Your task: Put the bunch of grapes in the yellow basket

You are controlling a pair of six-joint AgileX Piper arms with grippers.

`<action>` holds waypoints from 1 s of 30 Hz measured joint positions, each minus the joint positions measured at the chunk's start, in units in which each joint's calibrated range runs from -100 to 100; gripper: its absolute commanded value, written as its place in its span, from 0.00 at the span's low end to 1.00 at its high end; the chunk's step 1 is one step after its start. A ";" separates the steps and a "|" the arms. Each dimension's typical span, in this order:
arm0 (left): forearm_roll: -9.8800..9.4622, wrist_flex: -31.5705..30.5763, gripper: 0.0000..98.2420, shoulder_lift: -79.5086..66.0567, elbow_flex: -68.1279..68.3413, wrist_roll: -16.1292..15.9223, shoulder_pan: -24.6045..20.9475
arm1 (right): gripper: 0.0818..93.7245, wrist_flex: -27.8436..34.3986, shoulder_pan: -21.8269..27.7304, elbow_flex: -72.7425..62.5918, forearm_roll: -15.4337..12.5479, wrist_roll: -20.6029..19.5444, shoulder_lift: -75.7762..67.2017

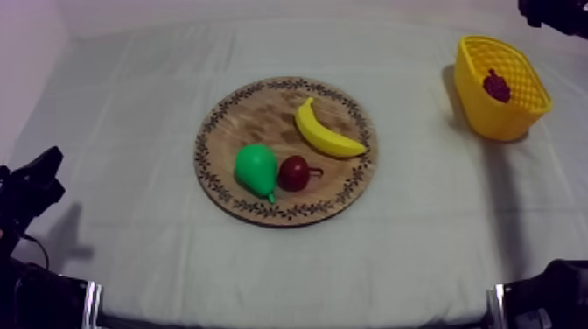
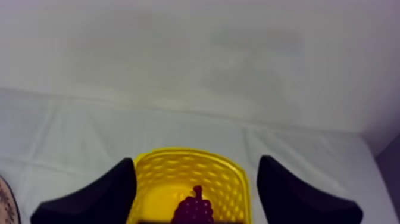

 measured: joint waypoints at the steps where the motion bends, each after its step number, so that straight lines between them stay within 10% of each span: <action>1: 0.00 0.00 0.00 0.00 0.00 0.00 0.00 | 0.60 -0.22 -0.11 1.30 -1.62 1.65 -1.24; 7: 0.00 0.00 0.00 0.00 0.00 0.00 0.00 | 0.58 -0.25 -1.01 9.48 -8.45 11.03 -11.21; 18: 0.00 0.00 0.00 0.00 0.00 0.00 0.00 | 0.54 0.95 -2.97 25.66 -5.18 12.57 -29.88; 30: 0.00 0.00 0.00 0.00 0.00 0.00 0.00 | 0.48 3.96 -4.81 42.33 -10.65 18.23 -48.88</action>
